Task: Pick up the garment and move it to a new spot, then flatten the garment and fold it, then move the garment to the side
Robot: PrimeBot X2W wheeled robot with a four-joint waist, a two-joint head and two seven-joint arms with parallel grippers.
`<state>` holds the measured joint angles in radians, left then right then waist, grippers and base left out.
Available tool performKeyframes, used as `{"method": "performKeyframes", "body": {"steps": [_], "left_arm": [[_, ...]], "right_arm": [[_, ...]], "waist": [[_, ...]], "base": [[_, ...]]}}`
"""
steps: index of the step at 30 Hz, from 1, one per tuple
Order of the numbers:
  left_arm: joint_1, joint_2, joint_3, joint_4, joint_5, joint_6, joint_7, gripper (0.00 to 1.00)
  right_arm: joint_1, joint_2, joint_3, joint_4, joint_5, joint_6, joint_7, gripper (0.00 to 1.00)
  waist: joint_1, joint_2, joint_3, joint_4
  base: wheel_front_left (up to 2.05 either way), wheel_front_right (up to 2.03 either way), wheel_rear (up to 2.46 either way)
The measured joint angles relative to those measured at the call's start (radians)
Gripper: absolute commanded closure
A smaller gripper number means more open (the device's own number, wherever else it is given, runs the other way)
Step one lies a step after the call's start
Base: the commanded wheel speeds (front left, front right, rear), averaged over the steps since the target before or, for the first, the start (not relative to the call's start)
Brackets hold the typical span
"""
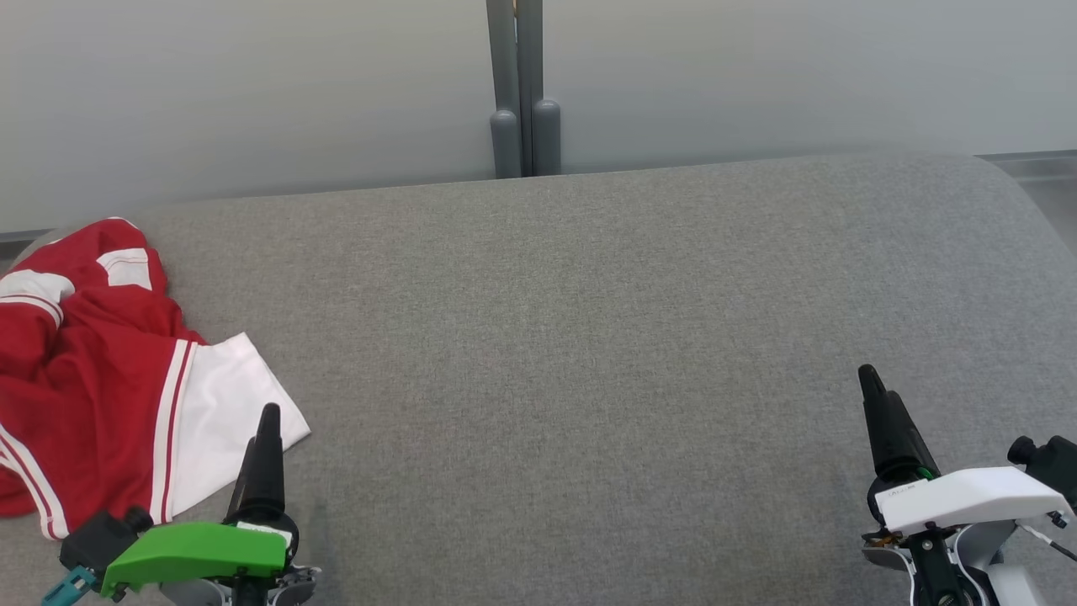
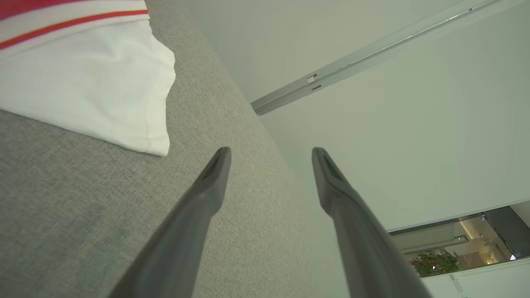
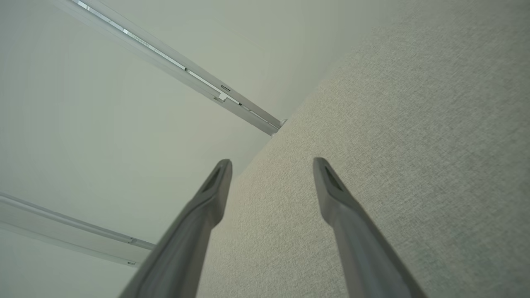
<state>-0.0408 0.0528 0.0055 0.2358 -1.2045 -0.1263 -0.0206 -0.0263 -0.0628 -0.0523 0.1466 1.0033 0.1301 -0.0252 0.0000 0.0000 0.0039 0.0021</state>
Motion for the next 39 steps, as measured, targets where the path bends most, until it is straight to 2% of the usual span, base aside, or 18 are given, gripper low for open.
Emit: {"method": "performKeyframes", "body": {"steps": [1,9,20,39], "left_arm": [[0.0,0.0,0.0,0.0,0.0,0.0,0.0,0.0],[0.011,0.001,-0.01,-0.021,0.206,0.0,-0.03,0.0],[0.029,0.0,-0.03,-0.027,0.399,0.0,-0.065,0.0],[0.033,0.016,-0.07,-0.012,0.615,-0.001,-0.123,0.0]], "right_arm": [[0.0,0.0,0.0,0.0,0.0,0.0,0.0,0.0],[0.0,-0.003,0.006,-0.008,-0.16,0.0,-0.03,0.0],[0.0,-0.012,0.026,0.002,-0.324,0.0,-0.065,0.0],[0.003,-0.025,0.028,0.03,-0.556,0.0,-0.119,0.0]], "waist": [[0.0,0.0,0.0,0.0],[0.0,0.0,0.0,0.003],[0.0,0.0,0.0,0.003],[0.0,0.0,-0.004,0.006]], "base": [[0.0,0.0,0.0],[0.0,0.0,0.0],[0.0,0.0,0.0],[0.0,0.0,0.0]]}}
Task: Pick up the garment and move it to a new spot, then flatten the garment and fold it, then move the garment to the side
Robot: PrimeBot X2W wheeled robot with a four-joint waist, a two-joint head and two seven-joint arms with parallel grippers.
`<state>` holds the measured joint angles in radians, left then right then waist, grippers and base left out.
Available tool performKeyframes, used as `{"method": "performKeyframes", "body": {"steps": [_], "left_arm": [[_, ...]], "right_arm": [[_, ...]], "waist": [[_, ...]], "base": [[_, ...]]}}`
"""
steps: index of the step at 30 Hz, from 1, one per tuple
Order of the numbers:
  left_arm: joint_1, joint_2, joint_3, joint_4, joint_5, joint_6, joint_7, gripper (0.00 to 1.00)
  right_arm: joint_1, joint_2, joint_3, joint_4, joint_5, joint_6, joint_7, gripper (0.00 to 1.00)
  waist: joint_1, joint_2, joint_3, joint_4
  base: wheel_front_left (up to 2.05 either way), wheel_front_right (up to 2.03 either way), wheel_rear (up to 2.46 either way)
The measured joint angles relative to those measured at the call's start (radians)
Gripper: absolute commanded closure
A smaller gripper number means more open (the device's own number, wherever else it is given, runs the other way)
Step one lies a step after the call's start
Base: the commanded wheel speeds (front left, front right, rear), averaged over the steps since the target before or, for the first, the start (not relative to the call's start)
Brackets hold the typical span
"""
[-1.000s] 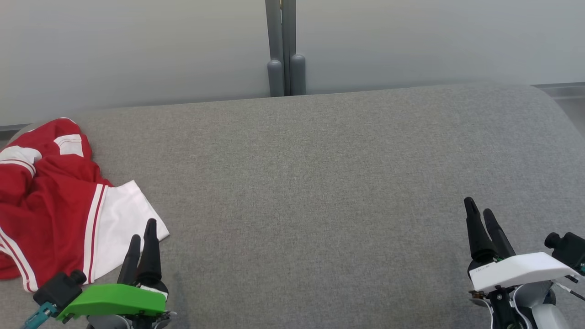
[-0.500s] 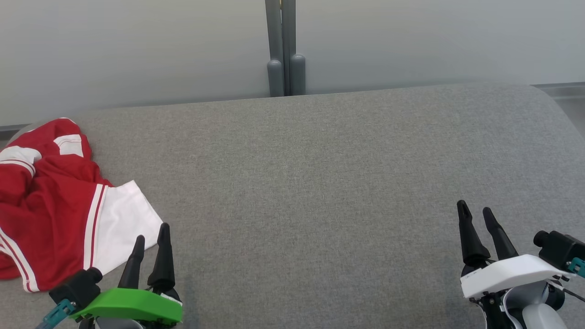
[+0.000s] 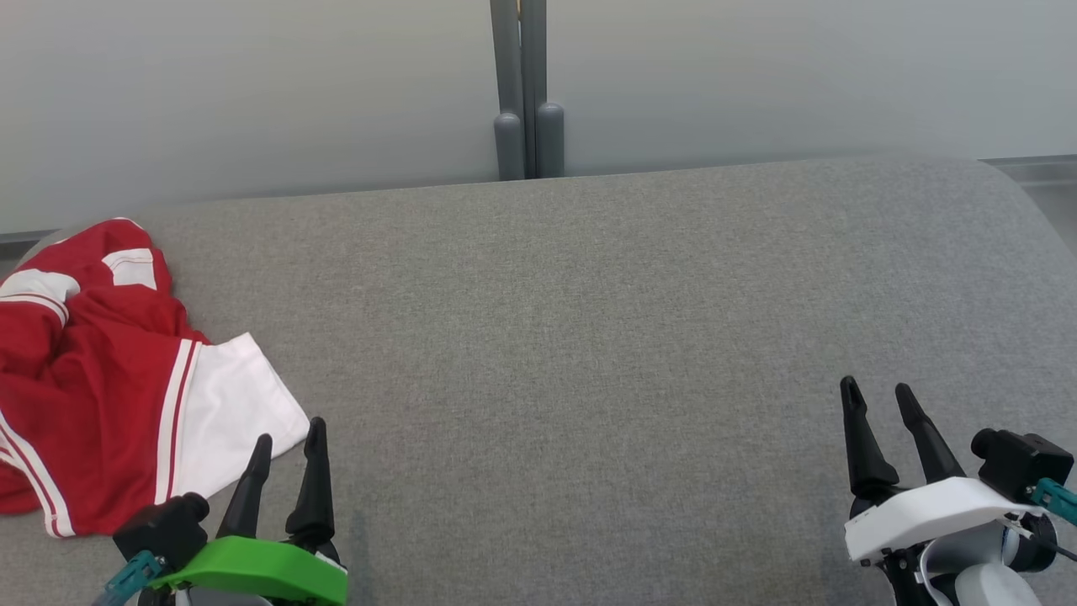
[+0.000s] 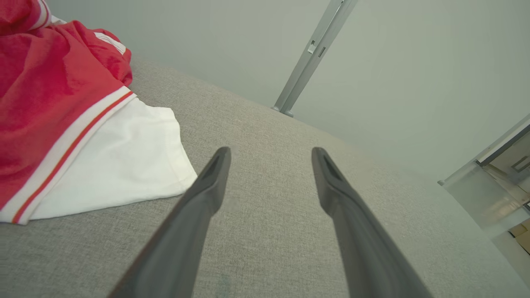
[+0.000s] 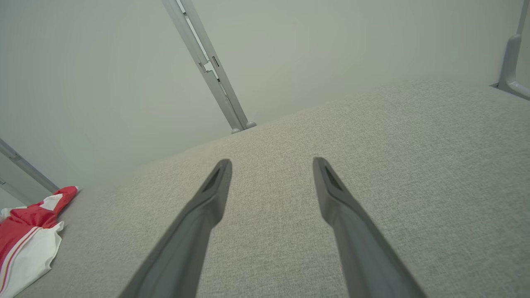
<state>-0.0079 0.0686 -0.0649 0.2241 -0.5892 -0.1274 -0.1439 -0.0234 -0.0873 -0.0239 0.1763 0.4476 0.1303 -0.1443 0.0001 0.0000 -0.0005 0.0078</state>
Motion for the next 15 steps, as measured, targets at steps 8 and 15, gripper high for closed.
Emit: {"method": "performKeyframes", "body": {"steps": [8,15], "left_arm": [[0.01,0.012,-0.014,0.025,0.079,0.0,-0.019,0.0],[0.01,0.013,-0.023,0.026,0.145,0.0,-0.036,0.0]], "right_arm": [[0.004,0.002,-0.001,0.017,-0.079,0.0,-0.021,0.0],[0.004,0.004,-0.004,0.026,-0.132,0.0,-0.038,0.0]], "waist": [[0.0,0.0,0.001,0.002],[0.0,0.0,0.002,0.005]], "base": [[0.0,0.0,0.0],[0.0,0.0,0.0]]}}
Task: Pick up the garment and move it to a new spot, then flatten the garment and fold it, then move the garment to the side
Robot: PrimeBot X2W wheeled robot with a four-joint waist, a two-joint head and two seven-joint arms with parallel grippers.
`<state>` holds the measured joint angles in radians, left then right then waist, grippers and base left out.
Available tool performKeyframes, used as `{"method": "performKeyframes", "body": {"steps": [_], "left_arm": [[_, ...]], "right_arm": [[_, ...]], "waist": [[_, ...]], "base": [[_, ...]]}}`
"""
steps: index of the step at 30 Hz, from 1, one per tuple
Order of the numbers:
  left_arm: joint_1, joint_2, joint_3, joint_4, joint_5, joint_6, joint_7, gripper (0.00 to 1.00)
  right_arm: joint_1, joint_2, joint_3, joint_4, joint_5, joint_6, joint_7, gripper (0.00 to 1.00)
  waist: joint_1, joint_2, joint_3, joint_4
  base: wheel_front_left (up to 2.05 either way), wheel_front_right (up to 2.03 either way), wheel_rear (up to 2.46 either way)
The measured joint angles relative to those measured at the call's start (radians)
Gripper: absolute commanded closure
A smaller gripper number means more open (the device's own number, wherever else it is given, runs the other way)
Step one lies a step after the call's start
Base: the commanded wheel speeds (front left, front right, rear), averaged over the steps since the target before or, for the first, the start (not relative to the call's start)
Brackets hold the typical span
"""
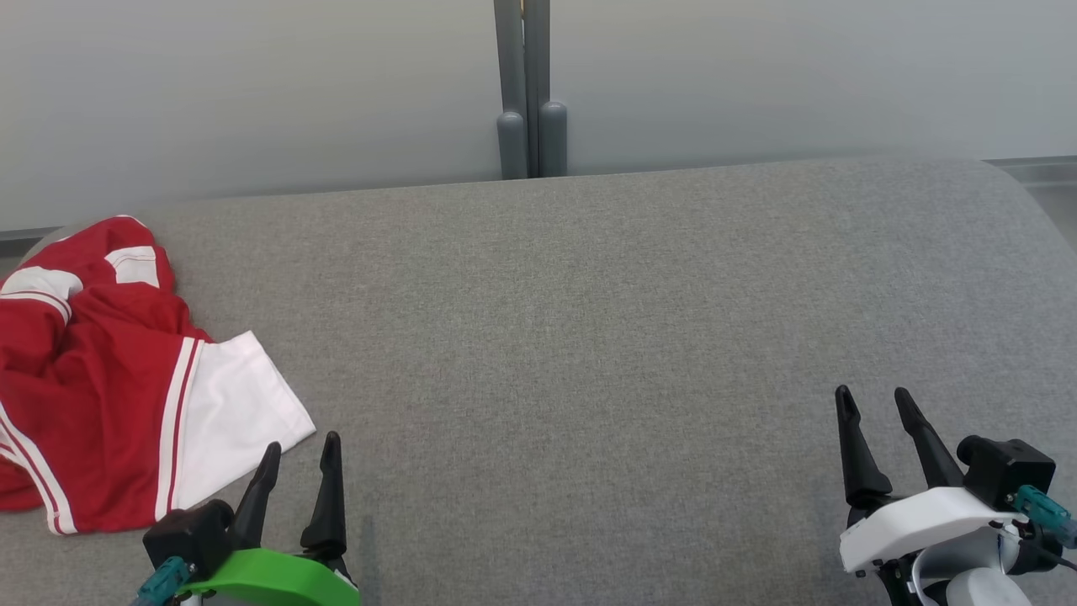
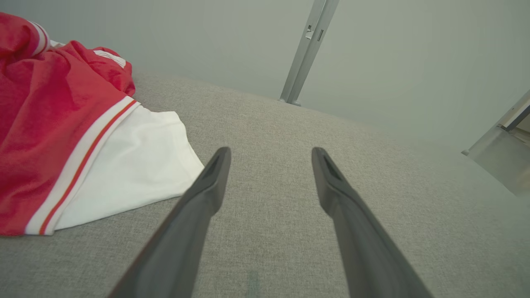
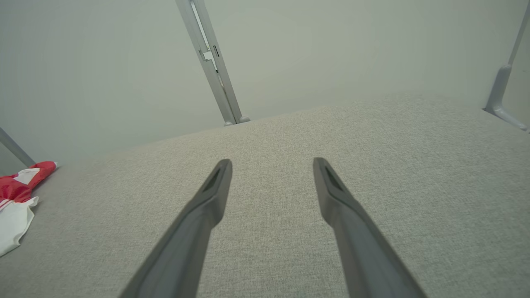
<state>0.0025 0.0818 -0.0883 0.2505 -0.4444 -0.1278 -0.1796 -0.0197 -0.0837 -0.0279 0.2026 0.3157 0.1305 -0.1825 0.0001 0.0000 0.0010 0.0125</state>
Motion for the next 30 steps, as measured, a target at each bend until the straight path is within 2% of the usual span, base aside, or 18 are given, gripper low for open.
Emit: {"method": "performKeyframes", "body": {"steps": [13,30], "left_arm": [[0.003,-0.001,0.0,-0.008,0.097,-0.001,-0.03,0.0],[0.007,-0.016,0.025,0.058,0.18,-0.001,-0.06,0.0]], "right_arm": [[-0.005,0.008,0.014,0.046,-0.04,0.0,-0.028,0.0],[-0.012,0.004,0.016,0.067,-0.108,0.0,-0.058,0.0]], "waist": [[0.0,0.0,-0.004,0.003],[0.0,0.0,-0.007,0.007]], "base": [[0.0,0.0,0.0],[0.0,0.0,0.0]]}}
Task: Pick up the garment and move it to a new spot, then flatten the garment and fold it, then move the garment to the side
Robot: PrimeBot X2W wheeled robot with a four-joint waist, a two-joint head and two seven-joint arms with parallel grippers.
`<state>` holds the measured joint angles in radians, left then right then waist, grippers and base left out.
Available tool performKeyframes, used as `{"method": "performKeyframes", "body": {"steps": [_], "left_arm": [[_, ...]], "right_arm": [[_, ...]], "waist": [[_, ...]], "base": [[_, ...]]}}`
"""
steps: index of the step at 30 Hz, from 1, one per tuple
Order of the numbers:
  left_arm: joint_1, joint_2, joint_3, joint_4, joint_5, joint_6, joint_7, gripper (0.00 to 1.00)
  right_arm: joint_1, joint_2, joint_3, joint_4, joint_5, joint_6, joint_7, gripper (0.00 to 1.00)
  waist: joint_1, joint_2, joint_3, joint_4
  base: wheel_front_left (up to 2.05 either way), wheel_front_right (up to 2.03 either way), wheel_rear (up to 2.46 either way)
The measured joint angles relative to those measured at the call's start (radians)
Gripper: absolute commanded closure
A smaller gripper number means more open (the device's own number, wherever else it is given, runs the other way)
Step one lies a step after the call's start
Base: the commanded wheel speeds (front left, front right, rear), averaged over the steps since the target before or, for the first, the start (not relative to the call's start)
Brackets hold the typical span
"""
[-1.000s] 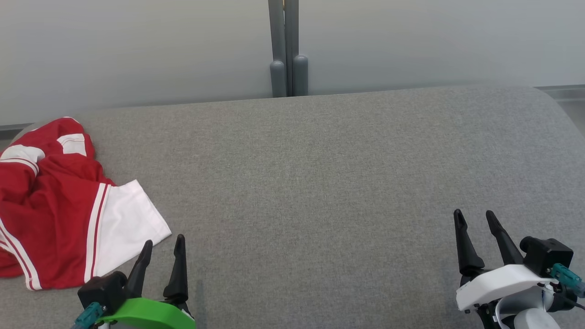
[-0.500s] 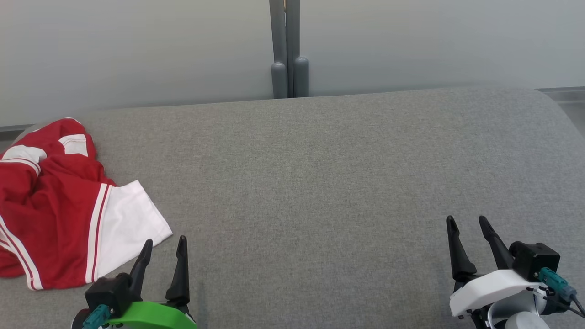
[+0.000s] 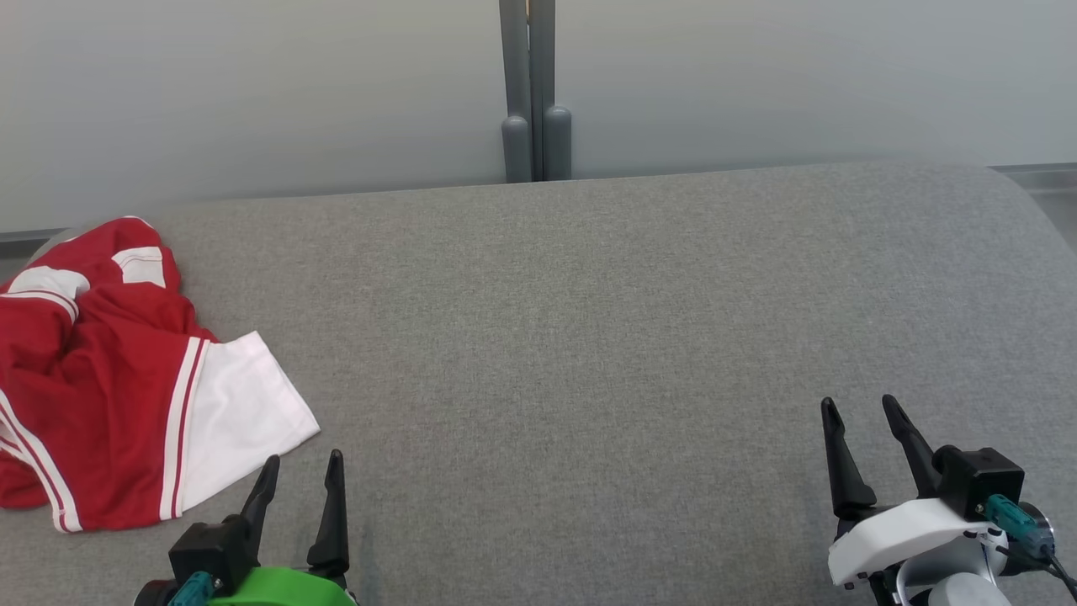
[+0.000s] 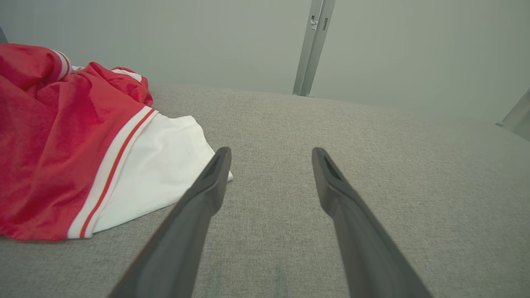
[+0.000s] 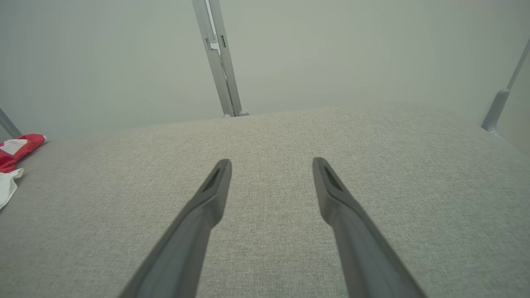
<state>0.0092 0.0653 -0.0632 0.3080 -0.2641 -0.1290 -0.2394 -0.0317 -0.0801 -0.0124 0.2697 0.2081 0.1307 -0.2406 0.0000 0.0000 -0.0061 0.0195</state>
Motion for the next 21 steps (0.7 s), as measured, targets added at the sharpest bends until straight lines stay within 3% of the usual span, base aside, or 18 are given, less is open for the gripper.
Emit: {"method": "performKeyframes", "body": {"steps": [10,21], "left_arm": [[-0.001,-0.005,-0.002,0.009,0.041,-0.002,-0.019,0.0],[-0.002,-0.009,-0.007,0.019,0.028,-0.002,-0.023,0.0]], "right_arm": [[-0.005,-0.004,0.004,0.017,-0.045,0.0,-0.017,0.0],[-0.005,-0.009,0.018,0.032,-0.016,0.0,-0.022,0.0]], "waist": [[0.0,0.0,0.002,0.005],[0.0,0.0,0.0,0.005]], "base": [[0.0,0.0,0.0],[0.0,0.0,0.0]]}}
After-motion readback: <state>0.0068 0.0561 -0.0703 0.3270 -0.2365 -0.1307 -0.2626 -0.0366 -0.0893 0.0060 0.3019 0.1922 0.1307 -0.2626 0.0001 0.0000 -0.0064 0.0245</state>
